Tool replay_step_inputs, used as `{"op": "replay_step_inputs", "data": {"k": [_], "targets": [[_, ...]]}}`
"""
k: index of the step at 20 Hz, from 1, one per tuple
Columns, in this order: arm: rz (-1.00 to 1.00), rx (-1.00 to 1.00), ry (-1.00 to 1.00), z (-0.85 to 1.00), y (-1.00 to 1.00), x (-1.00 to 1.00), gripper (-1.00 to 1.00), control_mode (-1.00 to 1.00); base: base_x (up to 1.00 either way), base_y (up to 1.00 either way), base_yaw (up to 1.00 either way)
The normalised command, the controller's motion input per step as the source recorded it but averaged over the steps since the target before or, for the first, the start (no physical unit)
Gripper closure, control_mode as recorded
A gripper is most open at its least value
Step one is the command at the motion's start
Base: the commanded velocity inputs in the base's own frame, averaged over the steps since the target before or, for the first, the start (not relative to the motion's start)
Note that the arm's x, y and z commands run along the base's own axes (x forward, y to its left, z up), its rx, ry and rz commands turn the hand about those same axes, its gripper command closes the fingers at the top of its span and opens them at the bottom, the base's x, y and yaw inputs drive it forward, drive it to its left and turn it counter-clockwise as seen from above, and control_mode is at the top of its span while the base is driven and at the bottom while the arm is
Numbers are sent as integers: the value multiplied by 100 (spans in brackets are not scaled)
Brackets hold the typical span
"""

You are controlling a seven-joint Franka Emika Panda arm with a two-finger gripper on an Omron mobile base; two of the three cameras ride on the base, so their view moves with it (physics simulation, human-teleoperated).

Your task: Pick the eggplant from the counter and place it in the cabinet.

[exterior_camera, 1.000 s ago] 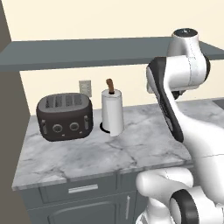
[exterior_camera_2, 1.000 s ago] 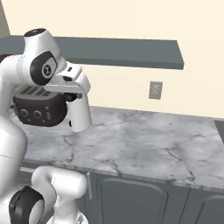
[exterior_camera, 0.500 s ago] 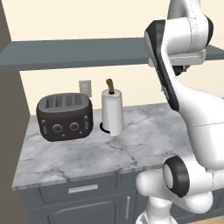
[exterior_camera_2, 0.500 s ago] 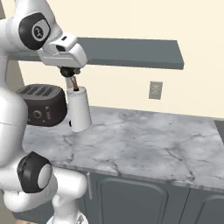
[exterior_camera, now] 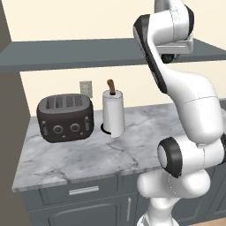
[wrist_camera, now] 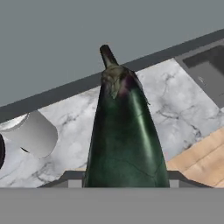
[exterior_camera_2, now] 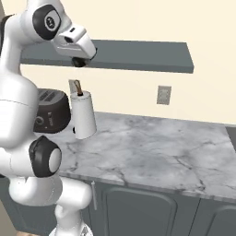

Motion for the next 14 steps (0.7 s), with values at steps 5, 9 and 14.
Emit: {"op": "replay_step_inputs", "data": {"k": [5,9,14], "targets": [[-17,-7,-19,0,0,58,100,-100,0,0,0],[-17,-1,-3,0,-4,84,100,-100,0,0,0],[-12,0,0,6,-12,93,100,-100,0,0,0]]}}
